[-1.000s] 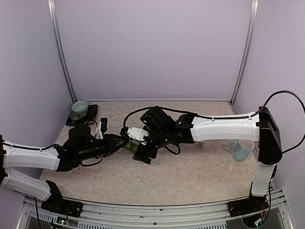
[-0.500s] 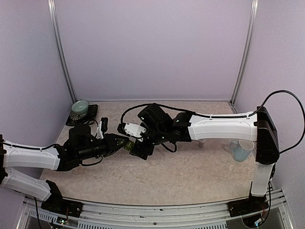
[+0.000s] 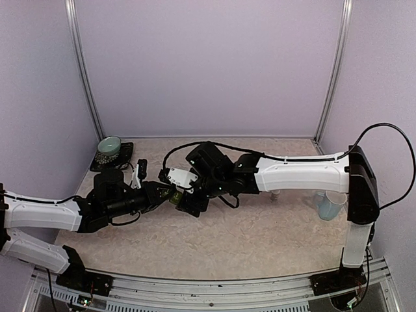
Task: Sort the pills into containers
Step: Open the lid of the pill container.
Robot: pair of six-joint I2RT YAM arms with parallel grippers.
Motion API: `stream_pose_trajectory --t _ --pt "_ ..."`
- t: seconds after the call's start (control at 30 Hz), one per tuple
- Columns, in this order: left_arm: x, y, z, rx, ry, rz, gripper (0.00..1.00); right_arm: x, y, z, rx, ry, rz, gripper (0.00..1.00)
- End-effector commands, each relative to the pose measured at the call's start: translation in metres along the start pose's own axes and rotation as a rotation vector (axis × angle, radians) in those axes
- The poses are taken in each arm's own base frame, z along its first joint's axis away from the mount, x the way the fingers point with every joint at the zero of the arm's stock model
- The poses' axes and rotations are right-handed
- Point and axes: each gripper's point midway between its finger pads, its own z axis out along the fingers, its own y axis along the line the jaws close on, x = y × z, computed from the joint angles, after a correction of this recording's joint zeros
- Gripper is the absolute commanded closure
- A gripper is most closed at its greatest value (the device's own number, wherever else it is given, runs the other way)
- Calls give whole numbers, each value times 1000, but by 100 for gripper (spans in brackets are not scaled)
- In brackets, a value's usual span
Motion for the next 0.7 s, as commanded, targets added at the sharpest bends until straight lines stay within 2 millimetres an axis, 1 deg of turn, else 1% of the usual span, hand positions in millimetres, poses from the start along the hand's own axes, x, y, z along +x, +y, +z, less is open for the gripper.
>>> stream_pose_trajectory --t 0.0,0.13,0.2,0.37,0.47,0.6,0.67 --pt "-10 -16 -1 40 -23 16 85 8 2 6 16 19 -23 16" --pt "-9 -16 -2 42 -23 16 85 9 2 4 14 25 -32 16" --pt "-10 -16 -2 41 -26 18 85 10 -2 4 36 34 -33 16" --pt "-9 -16 -2 42 -23 17 85 10 -6 4 59 35 -31 20" --pt "-9 -15 -2 41 -23 18 85 11 -7 4 59 39 -30 26" --pt "-8 -14 -3 37 -21 17 85 10 -11 0 68 33 -24 38" --pt "-7 -12 -3 35 -18 17 85 7 -13 -2 75 27 -23 41"
